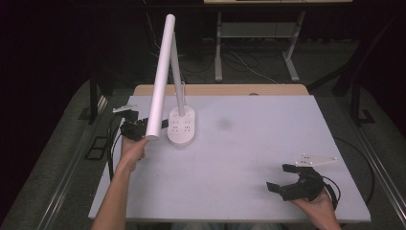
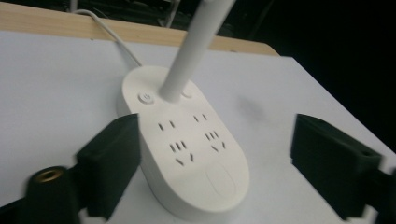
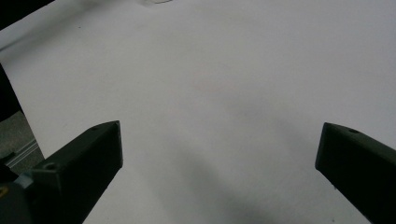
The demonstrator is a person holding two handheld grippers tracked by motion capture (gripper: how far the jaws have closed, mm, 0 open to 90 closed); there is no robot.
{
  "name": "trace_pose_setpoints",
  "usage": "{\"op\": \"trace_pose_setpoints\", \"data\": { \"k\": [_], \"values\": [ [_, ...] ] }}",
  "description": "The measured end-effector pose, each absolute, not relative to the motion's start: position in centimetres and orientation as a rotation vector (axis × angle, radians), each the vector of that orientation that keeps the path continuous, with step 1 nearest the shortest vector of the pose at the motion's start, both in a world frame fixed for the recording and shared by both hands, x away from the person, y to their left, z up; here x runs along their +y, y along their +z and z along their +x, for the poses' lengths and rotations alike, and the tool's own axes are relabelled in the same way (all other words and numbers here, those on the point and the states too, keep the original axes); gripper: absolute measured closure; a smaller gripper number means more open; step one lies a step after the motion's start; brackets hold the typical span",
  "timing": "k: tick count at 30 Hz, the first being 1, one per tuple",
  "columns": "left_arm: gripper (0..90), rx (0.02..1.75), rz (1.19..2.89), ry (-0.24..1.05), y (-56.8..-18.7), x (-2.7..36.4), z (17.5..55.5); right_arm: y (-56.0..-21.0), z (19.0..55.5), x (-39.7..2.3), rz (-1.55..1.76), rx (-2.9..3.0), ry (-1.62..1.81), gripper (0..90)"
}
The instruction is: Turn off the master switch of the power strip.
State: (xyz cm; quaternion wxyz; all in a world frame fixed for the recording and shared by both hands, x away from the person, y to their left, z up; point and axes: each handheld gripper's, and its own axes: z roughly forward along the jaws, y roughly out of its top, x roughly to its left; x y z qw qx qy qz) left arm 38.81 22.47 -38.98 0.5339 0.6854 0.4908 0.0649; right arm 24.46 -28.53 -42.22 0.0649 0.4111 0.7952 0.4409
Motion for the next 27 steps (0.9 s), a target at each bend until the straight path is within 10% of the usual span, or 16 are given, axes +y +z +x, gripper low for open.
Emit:
{"op": "trace_pose_setpoints", "data": {
  "k": [6, 27],
  "values": [
    [0.0, 1.159, 1.666, 0.138, -39.0, 22.2, 37.1, -42.2, 24.5, -28.5, 1.236, 2.405, 1.331, 0.0],
    [0.0, 1.012, 1.724, 0.130, -39.3, 21.3, 30.9, -42.2, 24.4, -28.5, 1.242, 2.404, 1.335, 0.0]
  ]
}}
